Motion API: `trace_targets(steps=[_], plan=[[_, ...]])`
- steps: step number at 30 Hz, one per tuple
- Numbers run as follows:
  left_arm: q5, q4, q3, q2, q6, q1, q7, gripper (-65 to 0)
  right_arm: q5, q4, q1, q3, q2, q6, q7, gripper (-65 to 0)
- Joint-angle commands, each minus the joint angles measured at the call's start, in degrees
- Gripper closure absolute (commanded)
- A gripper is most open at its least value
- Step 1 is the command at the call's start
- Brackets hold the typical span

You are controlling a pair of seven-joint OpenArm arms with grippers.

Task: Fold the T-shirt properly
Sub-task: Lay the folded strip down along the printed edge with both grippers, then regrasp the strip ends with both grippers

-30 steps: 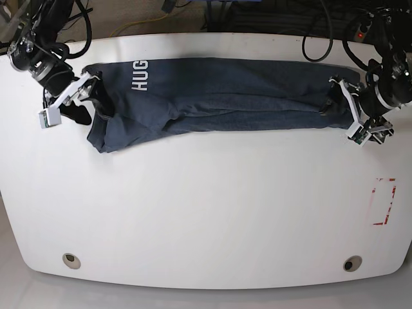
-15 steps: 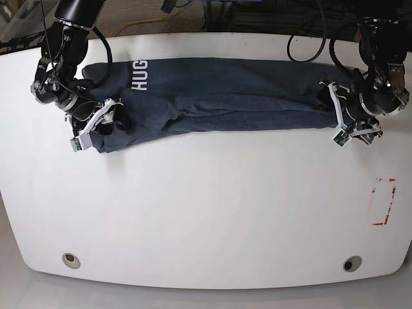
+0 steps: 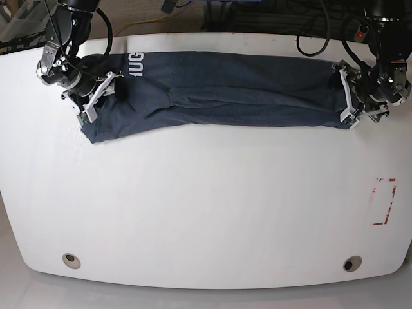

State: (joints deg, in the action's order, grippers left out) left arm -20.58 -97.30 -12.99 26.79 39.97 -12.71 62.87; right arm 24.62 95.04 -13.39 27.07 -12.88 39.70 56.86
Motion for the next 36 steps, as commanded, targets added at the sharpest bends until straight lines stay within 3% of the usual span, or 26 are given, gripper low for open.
trace_targets(steps=[1,10,17,23,26,32,36], plan=[[-0.30,-1.03,-0.50,1.48,0.03,0.71,-1.29,-52.4,1.27,4.60,-1.07,1.90,-1.05,0.30,-0.64,-34.4],[-0.74,-3.14,-0.41,1.30,0.03,1.06,-1.38,-52.4,1.44,15.50,-3.10,1.90,0.01,0.30,0.15,-34.4],[-8.30,-13.34,-6.21,0.34,0.03,0.71,-1.11,-52.4,9.80,18.76,-3.27,1.81,1.85,0.30,5.16,-34.4],[-17.00,-12.81,-15.27,-2.30,0.03,0.89,-0.67,-52.4,10.15,10.41,-1.95,-2.41,2.82,0.30,4.72,-34.4],[-21.84,-9.74,-19.31,-3.18,0.03,1.24,3.19,-52.5,10.15,3.55,-0.37,-3.82,2.99,0.30,2.70,-34.4],[-28.87,-0.15,-23.45,-3.80,0.03,2.38,5.66,-52.6,10.15,-4.89,2.27,-7.51,2.47,0.30,-2.49,-34.4],[-29.49,5.56,-23.97,-3.80,0.03,2.29,5.66,-52.8,10.15,-6.74,3.15,-9.44,1.06,0.30,-3.28,-34.2]])
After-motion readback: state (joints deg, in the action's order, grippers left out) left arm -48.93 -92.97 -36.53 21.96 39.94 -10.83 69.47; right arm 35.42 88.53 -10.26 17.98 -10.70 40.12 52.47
